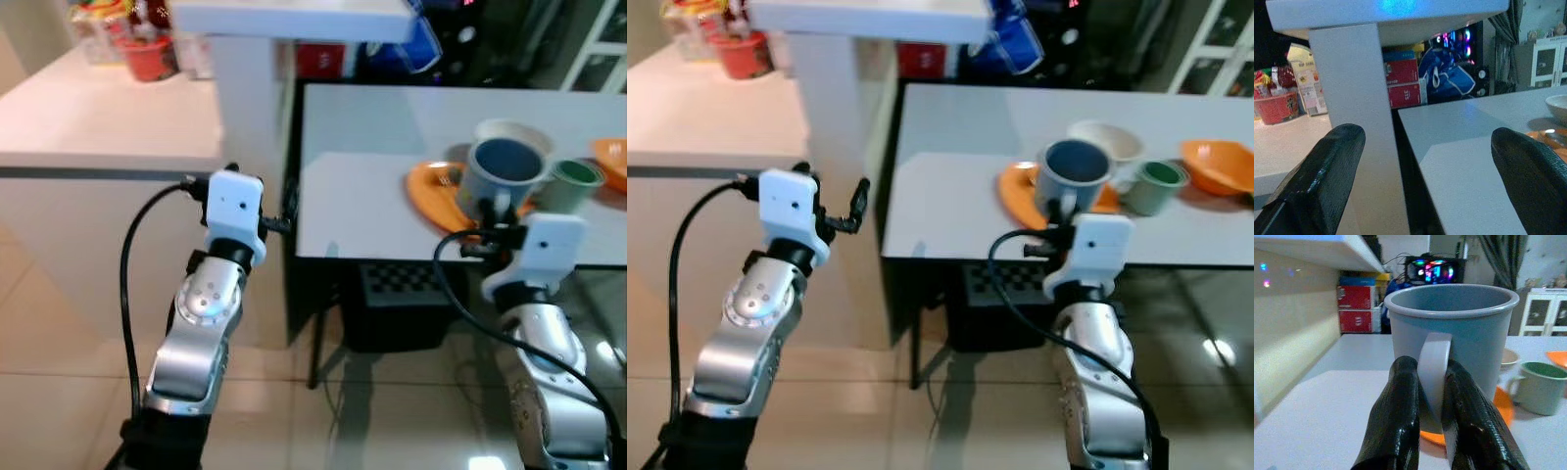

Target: Setting the table

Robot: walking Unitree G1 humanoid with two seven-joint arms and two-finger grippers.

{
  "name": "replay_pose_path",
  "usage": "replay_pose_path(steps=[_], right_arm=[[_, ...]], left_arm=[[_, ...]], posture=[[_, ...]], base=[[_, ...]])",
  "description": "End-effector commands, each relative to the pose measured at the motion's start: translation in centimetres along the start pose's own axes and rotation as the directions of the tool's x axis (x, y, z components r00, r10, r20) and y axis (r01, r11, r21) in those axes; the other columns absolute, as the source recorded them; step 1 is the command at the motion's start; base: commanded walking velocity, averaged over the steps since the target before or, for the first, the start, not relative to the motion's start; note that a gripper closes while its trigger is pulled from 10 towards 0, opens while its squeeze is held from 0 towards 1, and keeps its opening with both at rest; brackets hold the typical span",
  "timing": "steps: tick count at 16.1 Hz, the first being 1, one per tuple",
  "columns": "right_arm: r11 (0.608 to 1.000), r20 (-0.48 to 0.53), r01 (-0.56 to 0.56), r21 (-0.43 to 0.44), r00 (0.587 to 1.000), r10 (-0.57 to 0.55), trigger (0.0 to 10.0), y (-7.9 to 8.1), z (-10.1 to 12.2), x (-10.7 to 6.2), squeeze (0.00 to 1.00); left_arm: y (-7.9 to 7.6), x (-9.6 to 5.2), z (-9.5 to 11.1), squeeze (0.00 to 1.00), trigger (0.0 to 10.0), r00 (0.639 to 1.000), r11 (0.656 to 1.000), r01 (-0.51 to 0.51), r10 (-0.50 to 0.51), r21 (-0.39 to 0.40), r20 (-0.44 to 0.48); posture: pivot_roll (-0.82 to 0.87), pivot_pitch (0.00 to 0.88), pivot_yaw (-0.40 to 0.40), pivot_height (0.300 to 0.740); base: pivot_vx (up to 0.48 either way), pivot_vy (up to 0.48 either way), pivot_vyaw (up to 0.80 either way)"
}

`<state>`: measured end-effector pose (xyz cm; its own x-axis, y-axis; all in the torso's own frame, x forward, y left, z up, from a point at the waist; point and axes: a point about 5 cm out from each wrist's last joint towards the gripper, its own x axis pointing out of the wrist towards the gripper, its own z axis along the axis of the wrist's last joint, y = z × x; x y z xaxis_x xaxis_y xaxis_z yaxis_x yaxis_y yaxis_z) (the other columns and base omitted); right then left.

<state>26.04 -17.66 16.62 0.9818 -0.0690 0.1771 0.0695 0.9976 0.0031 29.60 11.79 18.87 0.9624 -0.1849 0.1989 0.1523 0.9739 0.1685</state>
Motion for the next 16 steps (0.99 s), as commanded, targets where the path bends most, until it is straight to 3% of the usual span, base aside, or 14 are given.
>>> replay_pose_path(steps=[1,16], right_arm=[[1.0,0.018,-0.016,0.013,1.0,0.016,10.0,0.6,0.4,0.3,0.0],[1.0,0.017,0.005,0.013,1.0,-0.005,10.0,-0.1,0.4,1.5,0.0]], left_arm=[[0.8,-0.1,-0.1,0.19,10.0,1.0,1.0,-0.026,0.026,0.013,-0.004],[0.5,0.4,0.0,0.18,10.0,1.0,0.999,-0.007,0.007,0.037,0.0]], posture=[[-0.06,0.0,0.003,0.74],[-0.04,0.0,-0.012,0.74]], base=[[0.0,-0.412,0.0],[0.0,-0.41,0.0]])
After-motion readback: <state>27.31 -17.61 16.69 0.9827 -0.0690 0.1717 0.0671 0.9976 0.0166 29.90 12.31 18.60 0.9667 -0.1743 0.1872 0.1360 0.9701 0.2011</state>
